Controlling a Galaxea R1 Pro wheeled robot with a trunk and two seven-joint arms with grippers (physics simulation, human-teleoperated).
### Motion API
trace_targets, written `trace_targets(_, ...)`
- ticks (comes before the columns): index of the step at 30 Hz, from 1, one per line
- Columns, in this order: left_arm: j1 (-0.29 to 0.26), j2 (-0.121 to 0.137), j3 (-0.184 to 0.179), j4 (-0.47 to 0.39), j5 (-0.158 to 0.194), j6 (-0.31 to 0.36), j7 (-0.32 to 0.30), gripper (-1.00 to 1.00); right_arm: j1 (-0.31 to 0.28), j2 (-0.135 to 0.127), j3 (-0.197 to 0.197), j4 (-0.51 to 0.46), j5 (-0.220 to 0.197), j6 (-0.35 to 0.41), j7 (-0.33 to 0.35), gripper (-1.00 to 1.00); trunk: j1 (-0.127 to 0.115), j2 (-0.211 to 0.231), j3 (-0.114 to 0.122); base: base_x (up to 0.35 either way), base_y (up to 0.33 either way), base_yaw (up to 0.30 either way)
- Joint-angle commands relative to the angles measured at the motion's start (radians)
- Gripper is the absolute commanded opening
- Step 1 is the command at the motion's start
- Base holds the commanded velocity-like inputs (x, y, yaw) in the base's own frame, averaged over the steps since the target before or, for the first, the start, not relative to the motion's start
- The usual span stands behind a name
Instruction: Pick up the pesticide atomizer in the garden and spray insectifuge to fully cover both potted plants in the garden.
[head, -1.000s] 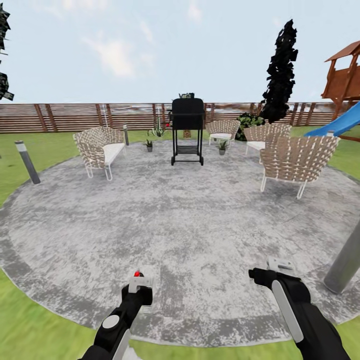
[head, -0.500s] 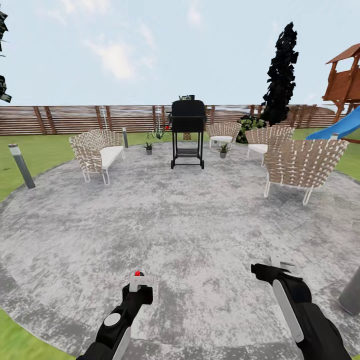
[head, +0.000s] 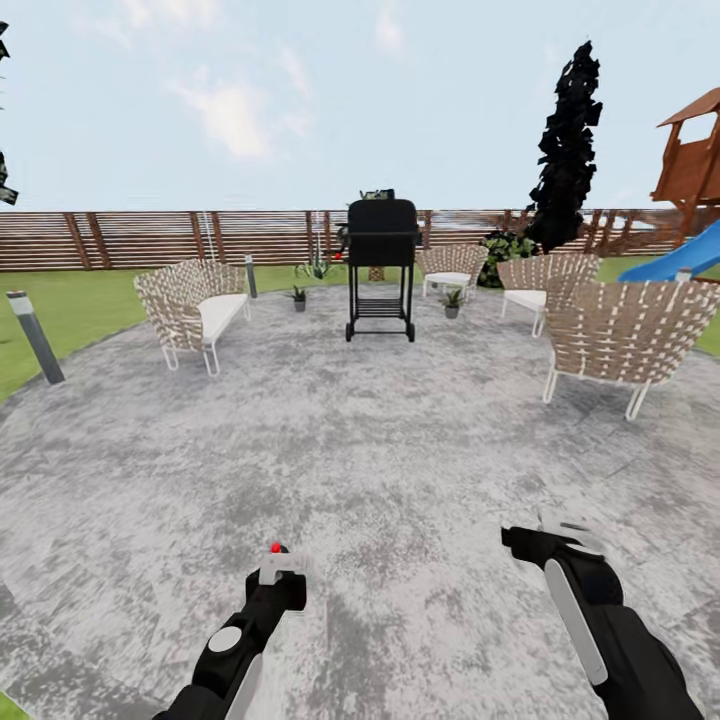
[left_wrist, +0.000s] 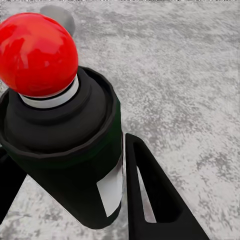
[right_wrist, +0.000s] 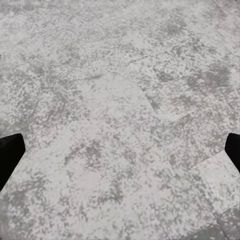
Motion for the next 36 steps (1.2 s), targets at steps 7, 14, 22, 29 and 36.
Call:
trace_targets(7, 0.000, 0.001, -0.001, 0.001, -0.005, -0.014, 0.001, -1.00, 0.000, 0.001, 0.007, 0.000, 0.000, 0.000, 0.000, 1.00, 0.000, 0.000, 0.000, 0.300, 0.133, 0.000)
trace_targets(14, 0.000, 0.001, -0.002, 0.031, -0.008, -0.109, 0.001, -1.00, 0.000, 0.002, 0.037, -0.005, 0.000, -0.001, 0.000, 1.00, 0.000, 0.000, 0.000, 0.312, 0.044, 0.000)
trace_targets(22, 0.000, -0.001, 0.002, 0.032, 0.005, -0.114, 0.001, -1.00, 0.000, 0.003, 0.045, -0.005, 0.000, -0.005, 0.000, 1.00, 0.000, 0.000, 0.000, 0.322, 0.000, 0.000)
trace_targets(29, 0.000, -0.002, 0.006, 0.033, 0.010, -0.114, 0.003, -1.00, 0.000, 0.007, 0.091, -0.001, -0.001, -0.009, 0.000, 1.00, 0.000, 0.000, 0.000, 0.322, 0.000, 0.000)
trace_targets(36, 0.000, 0.005, 0.004, 0.035, 0.053, -0.108, -0.002, -1.00, 0.000, 0.009, 0.167, -0.003, -0.001, -0.013, 0.000, 1.00, 0.000, 0.000, 0.000, 0.322, 0.000, 0.000)
